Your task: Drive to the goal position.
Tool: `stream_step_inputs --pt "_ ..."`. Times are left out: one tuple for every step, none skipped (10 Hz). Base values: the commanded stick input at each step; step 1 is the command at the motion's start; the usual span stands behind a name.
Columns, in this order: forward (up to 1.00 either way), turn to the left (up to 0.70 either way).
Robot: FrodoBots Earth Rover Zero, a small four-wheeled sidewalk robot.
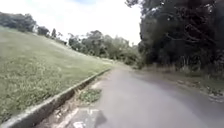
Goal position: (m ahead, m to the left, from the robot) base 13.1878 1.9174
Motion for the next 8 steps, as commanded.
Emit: stream_step_inputs --pt "1.0 0.0" --pt "1.0 0.0" --pt "1.0 0.0" --pt "1.0 0.0" --pt "1.0 0.0" --pt "1.0 0.0" --pt "1.0 0.0" --pt "1.0 0.0"
